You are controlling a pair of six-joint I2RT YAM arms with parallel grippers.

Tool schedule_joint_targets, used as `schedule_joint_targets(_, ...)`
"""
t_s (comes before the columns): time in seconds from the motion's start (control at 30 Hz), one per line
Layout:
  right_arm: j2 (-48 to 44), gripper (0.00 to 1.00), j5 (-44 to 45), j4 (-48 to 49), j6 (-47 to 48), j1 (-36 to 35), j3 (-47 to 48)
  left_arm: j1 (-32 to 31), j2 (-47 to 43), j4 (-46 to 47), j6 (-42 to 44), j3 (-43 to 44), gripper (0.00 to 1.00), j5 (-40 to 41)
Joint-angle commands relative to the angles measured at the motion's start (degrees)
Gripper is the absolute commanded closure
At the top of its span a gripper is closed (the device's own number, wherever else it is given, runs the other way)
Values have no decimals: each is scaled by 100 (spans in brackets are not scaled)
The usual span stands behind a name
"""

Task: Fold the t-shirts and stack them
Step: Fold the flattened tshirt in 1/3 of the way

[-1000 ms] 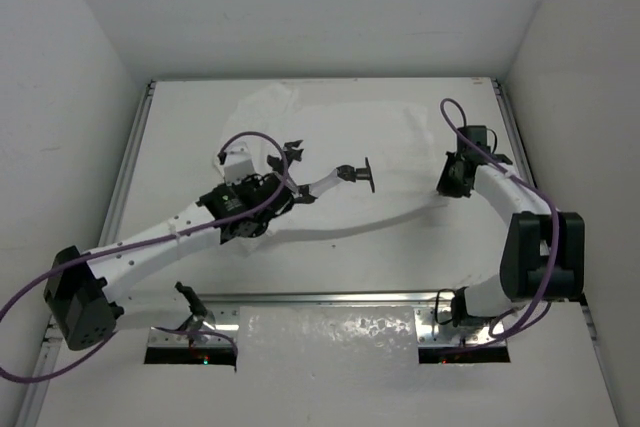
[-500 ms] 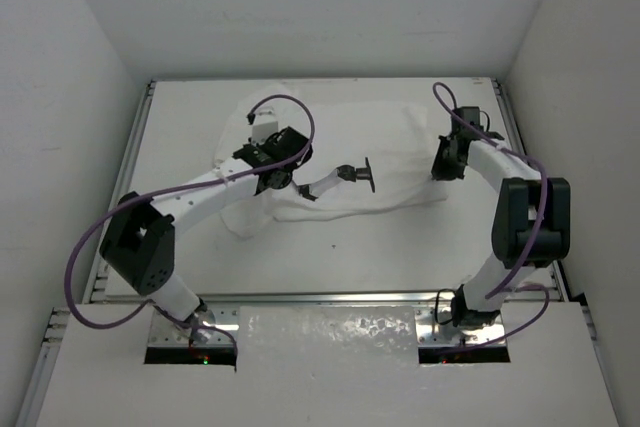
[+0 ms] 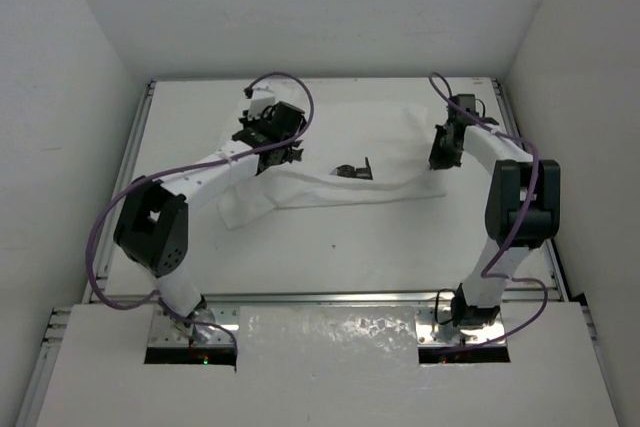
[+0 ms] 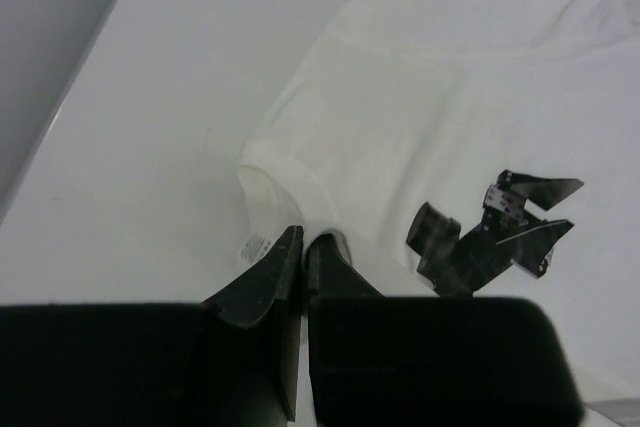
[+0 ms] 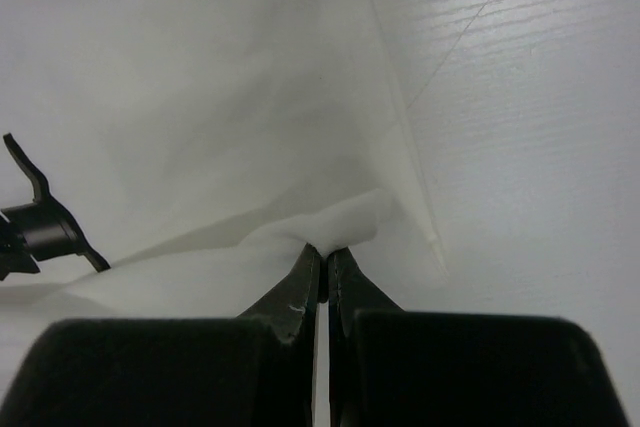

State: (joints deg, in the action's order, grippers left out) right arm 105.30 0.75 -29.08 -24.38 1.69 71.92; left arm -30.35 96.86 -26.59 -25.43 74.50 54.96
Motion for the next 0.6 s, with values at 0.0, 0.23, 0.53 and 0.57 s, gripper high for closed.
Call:
schedule_joint_targets(0.0,140,100,-49,-80,91,-2,313,73,201,901,793,302,100,86)
schedule_joint_targets(0.23,395,100,-58,-115,100,-2,551,196,491,1472,1479,548,100,103)
schedule_joint_targets(0.53,482,99,-40,-229,-5,-2,858,372,491,2509,2393,328,100,-196)
schedule_joint_targets(0.57,509,99,-40,-247,3,-2,911,398,509,2509,2411,354,100,-274)
